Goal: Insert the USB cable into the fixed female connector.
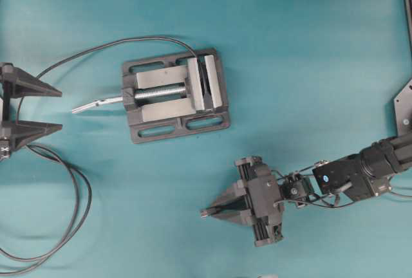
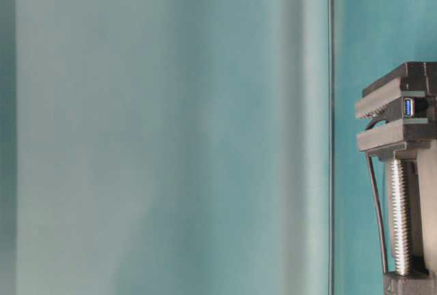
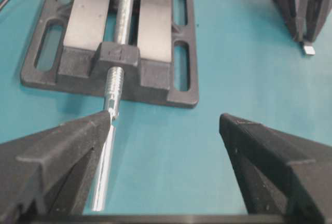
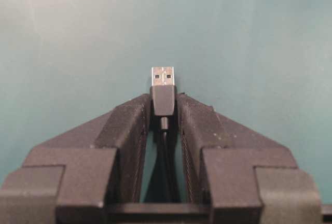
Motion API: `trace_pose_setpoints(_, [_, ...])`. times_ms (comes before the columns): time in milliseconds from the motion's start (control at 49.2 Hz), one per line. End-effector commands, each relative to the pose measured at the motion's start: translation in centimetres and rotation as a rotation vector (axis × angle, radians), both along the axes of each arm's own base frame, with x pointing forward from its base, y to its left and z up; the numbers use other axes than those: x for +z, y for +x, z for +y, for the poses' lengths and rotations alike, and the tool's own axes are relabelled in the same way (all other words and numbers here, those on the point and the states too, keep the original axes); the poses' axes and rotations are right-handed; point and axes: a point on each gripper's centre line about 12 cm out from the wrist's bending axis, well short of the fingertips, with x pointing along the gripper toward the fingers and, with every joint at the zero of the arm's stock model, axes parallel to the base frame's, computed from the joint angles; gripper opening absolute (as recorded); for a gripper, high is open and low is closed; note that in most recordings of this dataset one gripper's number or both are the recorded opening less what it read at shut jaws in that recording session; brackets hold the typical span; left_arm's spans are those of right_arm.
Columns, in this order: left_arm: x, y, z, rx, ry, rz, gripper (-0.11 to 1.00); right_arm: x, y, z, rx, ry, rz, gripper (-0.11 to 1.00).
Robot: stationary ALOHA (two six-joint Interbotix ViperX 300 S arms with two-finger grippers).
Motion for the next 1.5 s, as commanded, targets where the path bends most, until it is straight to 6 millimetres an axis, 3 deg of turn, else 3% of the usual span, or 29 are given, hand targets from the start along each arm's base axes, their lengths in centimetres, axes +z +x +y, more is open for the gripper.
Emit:
trace_pose_setpoints(0, [0.4, 0.2, 0.1, 0.009, -0.013, -0.013, 1.00, 0.3, -0.3, 1.6, 0.040, 0.001, 0.012, 0.21])
trace_pose_setpoints(651, [-0.5, -0.3, 0.1, 0.014, -0.012, -0.030, 1.00, 0.4, 0.2, 1.2, -0.007, 0.031, 0.033, 0.21])
trace_pose_setpoints(1078, [-0.5, -0.3, 0.1, 0.014, -0.012, -0.031, 1.00, 1.2, 0.8, 0.8, -0.163, 0.002, -0.036, 0.21])
trace_pose_setpoints(1485, [-0.5, -0.3, 0.1, 0.014, -0.012, -0.031, 1.00, 2.2, 1.0, -0.9, -0.449, -0.025, -0.116, 0.21])
